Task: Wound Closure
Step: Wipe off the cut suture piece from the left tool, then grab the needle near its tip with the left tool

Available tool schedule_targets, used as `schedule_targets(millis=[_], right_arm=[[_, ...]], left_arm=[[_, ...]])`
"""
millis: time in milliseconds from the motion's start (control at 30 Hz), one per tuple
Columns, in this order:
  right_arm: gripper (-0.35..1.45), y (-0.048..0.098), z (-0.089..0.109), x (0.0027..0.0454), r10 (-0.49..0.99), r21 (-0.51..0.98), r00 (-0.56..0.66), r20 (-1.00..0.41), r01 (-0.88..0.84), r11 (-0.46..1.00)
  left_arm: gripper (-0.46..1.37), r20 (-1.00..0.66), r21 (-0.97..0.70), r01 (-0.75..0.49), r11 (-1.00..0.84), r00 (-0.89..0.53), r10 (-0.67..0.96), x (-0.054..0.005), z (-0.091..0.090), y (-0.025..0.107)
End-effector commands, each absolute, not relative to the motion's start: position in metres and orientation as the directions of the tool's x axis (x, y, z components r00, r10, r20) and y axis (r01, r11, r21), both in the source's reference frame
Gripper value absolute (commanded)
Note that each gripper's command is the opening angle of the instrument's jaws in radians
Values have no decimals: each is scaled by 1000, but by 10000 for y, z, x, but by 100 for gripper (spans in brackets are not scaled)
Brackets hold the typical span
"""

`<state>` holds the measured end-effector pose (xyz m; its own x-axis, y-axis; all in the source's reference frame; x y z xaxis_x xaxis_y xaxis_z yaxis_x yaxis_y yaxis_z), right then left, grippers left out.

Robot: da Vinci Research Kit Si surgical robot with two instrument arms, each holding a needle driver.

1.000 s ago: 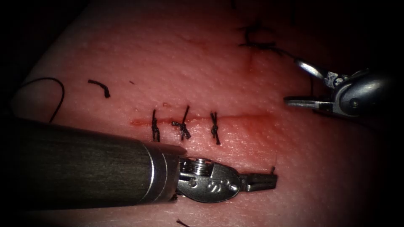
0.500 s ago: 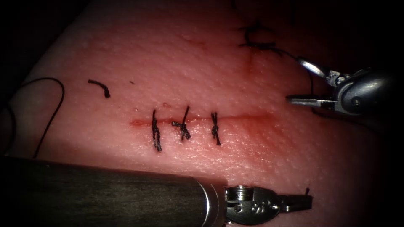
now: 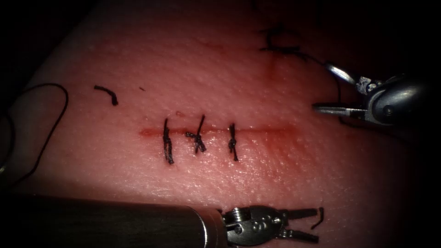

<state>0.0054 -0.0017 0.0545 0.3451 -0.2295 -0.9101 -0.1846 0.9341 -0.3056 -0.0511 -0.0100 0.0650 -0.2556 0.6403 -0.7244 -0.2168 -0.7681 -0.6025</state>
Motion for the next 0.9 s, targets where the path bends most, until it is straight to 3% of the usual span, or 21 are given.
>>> schedule_targets(millis=[33,233,667,900], right_arm=[[143,-17,545,55,-229,-303,345,-910,-179,936],[144,-18,546,56,-230,-305,346,-910,-180,935],[144,-22,549,64,-222,-297,354,-909,-174,939],[145,-27,550,66,-202,-270,368,-908,-144,952]], left_arm=[[47,-724,-600,-223,-768,-258,640,-503,647,-99],[61,-717,-599,-240,-764,-263,645,-467,643,-93],[54,-718,-569,-309,-762,-265,644,-428,626,-76],[67,-784,-505,-297,-811,-235,574,-410,596,-58]])
